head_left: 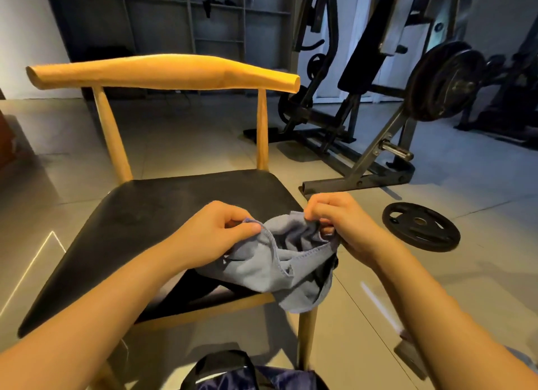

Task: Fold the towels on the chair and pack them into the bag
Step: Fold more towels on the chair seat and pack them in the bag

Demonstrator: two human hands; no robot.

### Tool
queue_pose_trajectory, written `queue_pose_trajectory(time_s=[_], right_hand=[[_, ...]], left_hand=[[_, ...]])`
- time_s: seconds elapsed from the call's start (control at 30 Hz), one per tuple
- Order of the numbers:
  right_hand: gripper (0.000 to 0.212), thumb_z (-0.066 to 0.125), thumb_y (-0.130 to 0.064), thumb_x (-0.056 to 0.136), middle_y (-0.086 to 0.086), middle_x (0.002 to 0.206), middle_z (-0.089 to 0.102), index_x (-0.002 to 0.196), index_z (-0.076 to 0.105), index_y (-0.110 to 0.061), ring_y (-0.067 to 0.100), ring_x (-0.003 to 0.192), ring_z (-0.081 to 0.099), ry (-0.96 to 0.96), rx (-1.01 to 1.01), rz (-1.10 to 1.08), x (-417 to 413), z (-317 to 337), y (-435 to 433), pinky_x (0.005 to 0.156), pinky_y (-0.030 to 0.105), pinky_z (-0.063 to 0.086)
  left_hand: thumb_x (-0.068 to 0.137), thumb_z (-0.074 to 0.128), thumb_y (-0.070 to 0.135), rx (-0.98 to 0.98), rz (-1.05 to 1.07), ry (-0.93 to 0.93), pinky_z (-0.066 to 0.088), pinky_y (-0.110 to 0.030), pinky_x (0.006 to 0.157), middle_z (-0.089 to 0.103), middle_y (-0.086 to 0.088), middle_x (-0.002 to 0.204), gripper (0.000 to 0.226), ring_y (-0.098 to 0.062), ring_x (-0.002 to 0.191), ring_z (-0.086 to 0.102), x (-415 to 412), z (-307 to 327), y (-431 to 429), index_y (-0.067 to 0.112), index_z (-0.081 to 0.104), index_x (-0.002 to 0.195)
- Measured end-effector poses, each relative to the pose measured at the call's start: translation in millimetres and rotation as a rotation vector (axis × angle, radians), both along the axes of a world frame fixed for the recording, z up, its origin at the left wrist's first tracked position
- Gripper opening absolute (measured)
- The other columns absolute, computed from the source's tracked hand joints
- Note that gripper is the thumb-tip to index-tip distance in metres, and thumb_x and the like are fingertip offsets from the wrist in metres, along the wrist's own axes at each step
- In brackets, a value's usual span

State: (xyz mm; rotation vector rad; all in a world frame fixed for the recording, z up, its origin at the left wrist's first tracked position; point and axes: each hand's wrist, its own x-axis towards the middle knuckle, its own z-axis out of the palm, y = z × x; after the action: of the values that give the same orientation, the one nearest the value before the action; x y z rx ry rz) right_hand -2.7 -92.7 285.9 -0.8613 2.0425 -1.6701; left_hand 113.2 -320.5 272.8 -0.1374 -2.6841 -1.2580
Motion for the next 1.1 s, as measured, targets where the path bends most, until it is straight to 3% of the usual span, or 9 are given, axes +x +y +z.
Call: queue_pose_trajectory(time_s=[0.13,0.23,0.33,0.5,0.57,0.7,0.8,0.93,1.1], right_hand=[[0.014,0.055,-0.008,0.074,0.005,0.062,0.051,0.06,0.06,-0.008,0.011,0.06,0.048,-0.024,0.029,0.062,5,-7,6,0.054,0.018,0.041],[0.012,0.055,-0.011,0.069,0.01,0.064,0.052,0.059,0.061,-0.007,0.013,0.063,0.05,-0.021,0.098,0.123,5,-10,13,0.057,0.019,0.042],[0.011,0.056,-0.011,0.068,0.012,0.065,0.048,0.059,0.06,-0.006,0.015,0.066,0.046,-0.025,0.215,0.14,5,-15,20,0.059,0.022,0.039],[0.024,0.071,-0.025,0.083,0.011,0.071,0.059,0.077,0.07,-0.001,0.02,0.071,0.056,-0.161,0.399,-0.052,-4,-29,23,0.065,0.028,0.044],[0.036,0.07,-0.035,0.092,0.01,0.073,0.068,0.089,0.073,0.001,0.019,0.071,0.063,-0.201,0.37,-0.235,-9,-31,16,0.066,0.03,0.048],[0.039,0.073,-0.036,0.09,0.015,0.075,0.071,0.083,0.074,0.003,0.02,0.067,0.059,-0.106,0.345,-0.37,-19,-29,-13,0.062,0.029,0.047],[0.034,0.077,-0.027,0.086,0.009,0.06,0.051,0.066,0.06,-0.006,0.018,0.055,0.047,-0.026,0.471,-0.338,-26,-27,-35,0.055,0.028,0.039],[0.026,0.084,-0.021,0.078,0.011,0.072,0.059,0.08,0.066,-0.001,0.025,0.068,0.057,0.067,0.582,-0.348,-38,-29,-52,0.062,0.032,0.045],[0.039,0.088,-0.021,0.075,0.016,0.088,0.071,0.1,0.073,0.004,0.026,0.077,0.066,0.051,0.603,-0.297,-42,-28,-58,0.065,0.032,0.051]], left_hand=[[0.089,0.078,0.018,0.101,0.005,0.01,0.051,-0.019,0.074,0.076,0.004,0.093,0.007,-0.008,0.081,0.07,-13,6,-4,0.02,0.079,0.083],[0.089,0.078,0.021,0.071,-0.074,-0.058,0.053,-0.026,0.09,0.07,0.017,0.121,0.01,-0.01,0.106,0.068,-31,6,-2,0.026,0.081,0.081],[0.093,0.074,0.019,0.067,-0.137,-0.186,0.045,-0.027,0.102,0.065,0.014,0.134,0.01,0.003,0.121,0.06,-44,-1,6,0.019,0.078,0.084],[0.095,0.07,0.015,0.042,-0.151,-0.222,0.05,-0.038,0.105,0.076,-0.01,0.111,0.019,0.004,0.115,0.064,-47,-17,13,-0.003,0.072,0.09],[0.095,0.071,0.018,0.024,-0.119,-0.188,0.054,-0.042,0.101,0.078,-0.005,0.105,0.016,-0.006,0.108,0.07,-43,-19,13,0.003,0.076,0.091],[0.095,0.072,0.024,0.017,-0.044,-0.169,0.056,-0.031,0.079,0.079,0.011,0.098,0.014,-0.006,0.085,0.071,-34,-15,16,0.016,0.082,0.098],[0.097,0.068,0.027,0.018,-0.006,-0.186,0.055,-0.041,0.088,0.079,0.002,0.093,0.015,-0.022,0.091,0.071,-33,-12,15,0.022,0.083,0.1],[0.104,0.056,0.023,0.085,-0.021,-0.267,0.054,-0.046,0.096,0.078,-0.006,0.099,0.026,-0.033,0.101,0.07,-33,-10,9,0.014,0.081,0.102],[0.103,0.058,0.025,0.062,0.007,-0.243,0.053,-0.041,0.1,0.079,0.003,0.101,0.028,0.0,0.094,0.07,-37,-11,7,0.007,0.08,0.101]])
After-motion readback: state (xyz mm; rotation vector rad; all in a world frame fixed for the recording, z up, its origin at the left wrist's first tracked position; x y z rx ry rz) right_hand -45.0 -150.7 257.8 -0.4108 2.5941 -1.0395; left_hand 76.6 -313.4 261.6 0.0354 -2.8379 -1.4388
